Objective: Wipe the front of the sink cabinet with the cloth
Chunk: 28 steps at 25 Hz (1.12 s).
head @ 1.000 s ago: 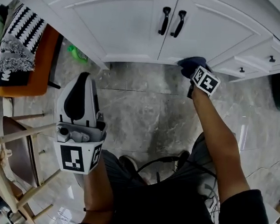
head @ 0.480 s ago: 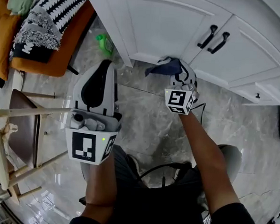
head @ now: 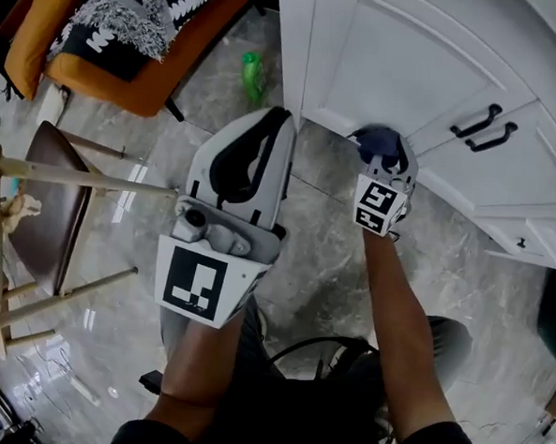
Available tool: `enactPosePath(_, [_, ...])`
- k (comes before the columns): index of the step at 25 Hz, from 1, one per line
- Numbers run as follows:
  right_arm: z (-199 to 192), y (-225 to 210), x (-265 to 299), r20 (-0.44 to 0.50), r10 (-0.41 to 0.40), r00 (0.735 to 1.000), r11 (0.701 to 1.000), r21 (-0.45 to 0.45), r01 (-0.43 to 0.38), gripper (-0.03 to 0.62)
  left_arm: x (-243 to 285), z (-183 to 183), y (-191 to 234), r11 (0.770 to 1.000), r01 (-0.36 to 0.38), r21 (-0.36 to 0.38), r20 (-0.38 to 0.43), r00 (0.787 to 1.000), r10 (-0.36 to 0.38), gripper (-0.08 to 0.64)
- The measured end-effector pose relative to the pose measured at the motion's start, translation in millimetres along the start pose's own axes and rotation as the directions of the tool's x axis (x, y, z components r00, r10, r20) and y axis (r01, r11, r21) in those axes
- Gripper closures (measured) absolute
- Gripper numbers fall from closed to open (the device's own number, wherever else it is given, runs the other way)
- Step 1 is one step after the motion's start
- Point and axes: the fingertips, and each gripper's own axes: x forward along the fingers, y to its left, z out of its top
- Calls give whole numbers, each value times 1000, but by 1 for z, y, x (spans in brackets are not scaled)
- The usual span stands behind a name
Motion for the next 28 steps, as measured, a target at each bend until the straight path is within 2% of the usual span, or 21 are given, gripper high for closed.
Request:
enactPosePath(1, [4, 19, 3, 31, 65, 997, 978, -199, -58, 528, -1, 0, 1, 1000, 1, -7, 1, 1000, -1, 548])
enactPosePath(2, [7, 43, 9, 46, 143, 989, 919, -378, -115, 528, -1, 0, 1, 1000, 3, -10, 1, 1000, -3, 546])
enactPosePath(4, [10, 86, 21, 31, 270, 962, 739, -648, -186, 528, 1, -2, -1, 1000, 10, -10, -1, 1000, -10, 546])
enactPosePath(6, [8, 115, 33, -7, 327, 945, 550, -812, -196, 528, 3, -6, -6, 1000, 22, -7, -10, 1000, -23, 546])
enactPosePath(7, [7, 122, 37, -22, 338, 941, 467, -864, -188, 528, 4, -7, -8, 1000, 28, -6, -13, 1000, -28, 546])
enactPosePath(8, [7, 126, 39, -29, 343, 939, 400, -900, -174, 528, 5, -8, -10, 999, 32, -5, -14, 999, -33, 546])
enactPosePath(9, [11, 125, 40, -25, 343, 939, 358, -921, -155, 528, 5, -8, -11, 999, 35, -4, -13, 999, -35, 546])
enactPosePath(10, [20, 121, 38, -6, 338, 941, 347, -929, -131, 528, 6, -7, -12, 999, 36, -2, -12, 999, -36, 546])
enactPosePath(11, [35, 113, 35, 27, 328, 944, 366, -925, -100, 528, 6, -7, -11, 999, 35, -3, -10, 999, -35, 546])
enactPosePath(13, [83, 93, 24, 129, 289, 949, 451, -892, -16, 528, 7, -8, -9, 999, 31, -9, -9, 999, -31, 546])
enactPosePath(16, [172, 64, 10, 300, 207, 931, 585, -801, 128, 528, 9, -7, -7, 1000, 27, 5, 14, 1000, -27, 546])
enactPosePath(17, [192, 59, 7, 331, 185, 926, 614, -774, 154, 528, 10, -5, -7, 999, 31, 17, 29, 999, -31, 546])
enactPosePath(18, [200, 57, 7, 340, 173, 924, 630, -760, 162, 528, 11, -4, -9, 999, 35, 26, 41, 999, -36, 546])
enactPosePath(20, [185, 66, 10, 304, 184, 935, 629, -767, 126, 529, 12, -7, -12, 999, 40, 27, 30, 999, -40, 546])
enactPosePath(23, [118, 84, 22, 165, 224, 961, 593, -805, 0, 529, 13, -13, -17, 999, 43, -4, -11, 999, -43, 546])
enactPosePath(26, [68, 90, 28, 61, 242, 968, 559, -824, -88, 529, 13, -12, -20, 999, 47, -16, -16, 999, -47, 546])
enactPosePath(28, [84, 81, 23, 95, 231, 968, 583, -810, -60, 529, 13, -13, -20, 999, 50, -15, -18, 999, -51, 546])
